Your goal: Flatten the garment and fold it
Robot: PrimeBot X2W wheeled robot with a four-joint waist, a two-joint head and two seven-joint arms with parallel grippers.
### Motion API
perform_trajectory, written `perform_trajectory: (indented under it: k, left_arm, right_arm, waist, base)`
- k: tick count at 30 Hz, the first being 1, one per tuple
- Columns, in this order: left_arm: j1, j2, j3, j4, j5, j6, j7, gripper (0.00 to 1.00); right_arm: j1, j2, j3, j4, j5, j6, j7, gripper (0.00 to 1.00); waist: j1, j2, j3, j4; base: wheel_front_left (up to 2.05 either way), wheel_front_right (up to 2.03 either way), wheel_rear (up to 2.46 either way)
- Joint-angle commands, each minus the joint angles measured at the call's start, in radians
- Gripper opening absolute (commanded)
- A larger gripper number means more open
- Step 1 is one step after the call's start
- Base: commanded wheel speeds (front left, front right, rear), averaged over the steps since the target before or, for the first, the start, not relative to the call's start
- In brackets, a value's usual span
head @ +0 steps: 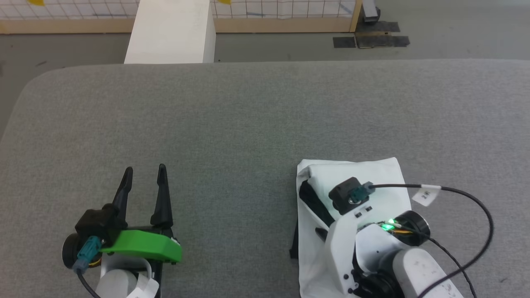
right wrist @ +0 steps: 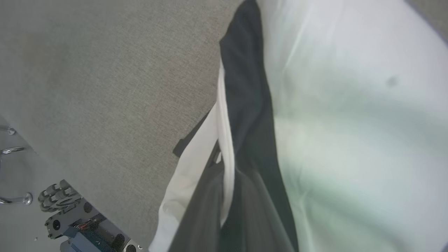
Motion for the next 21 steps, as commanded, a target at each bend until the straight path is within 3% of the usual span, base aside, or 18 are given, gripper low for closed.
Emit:
perform_trajectory:
  k: [1, 6, 7, 8, 9, 15, 21]
  left_arm:
    - [-0.023, -0.003, 0.000, 0.001, 0.015, -0.003, -0.005, 1.00]
    - [-0.029, -0.003, -0.003, 0.003, 0.015, -0.001, -0.005, 1.00]
    - [-0.029, -0.003, -0.003, 0.004, 0.015, 0.000, -0.005, 1.00]
    - [-0.029, -0.003, -0.003, 0.006, 0.015, 0.000, -0.005, 1.00]
    - [-0.029, -0.003, -0.004, 0.008, 0.015, 0.000, -0.005, 1.00]
    - [-0.018, -0.003, 0.002, 0.010, 0.017, 0.003, -0.005, 1.00]
    - [-0.009, -0.003, 0.004, 0.008, 0.015, 0.003, -0.005, 1.00]
  right_arm:
    - [-0.030, 0.002, 0.012, 0.033, 0.012, -0.002, -0.012, 0.00]
    - [-0.078, 0.002, 0.051, 0.142, 0.056, -0.002, -0.018, 0.00]
    - [-0.087, 0.002, 0.056, 0.161, 0.057, -0.002, -0.019, 0.31]
    - [-0.092, 0.002, 0.062, 0.174, 0.059, -0.002, -0.019, 0.49]
    - [-0.096, 0.002, 0.069, 0.188, 0.069, -0.002, -0.019, 1.00]
    - [-0.115, 0.002, 0.091, 0.151, 0.144, -0.002, -0.098, 1.00]
    - [-0.129, 0.002, 0.044, -0.035, 0.231, -0.002, -0.346, 1.00]
  waist:
    - [0.0000, 0.0083, 0.013, 0.012]
    - [0.0000, 0.0083, 0.023, 0.018]
    - [0.0000, 0.0083, 0.023, 0.018]
    - [0.0000, 0.0083, 0.023, 0.018]
    - [0.0000, 0.0083, 0.021, 0.018]
    - [0.0000, 0.0083, -0.001, -0.001]
    - [0.0000, 0.0083, -0.029, -0.031]
  base:
    - [0.00, 0.00, 0.00]
    - [0.00, 0.00, 0.00]
    - [0.00, 0.00, 0.00]
    - [0.00, 0.00, 0.00]
    - [0.00, 0.00, 0.00]
    - [0.00, 0.00, 0.00]
    - [0.00, 0.00, 0.00]
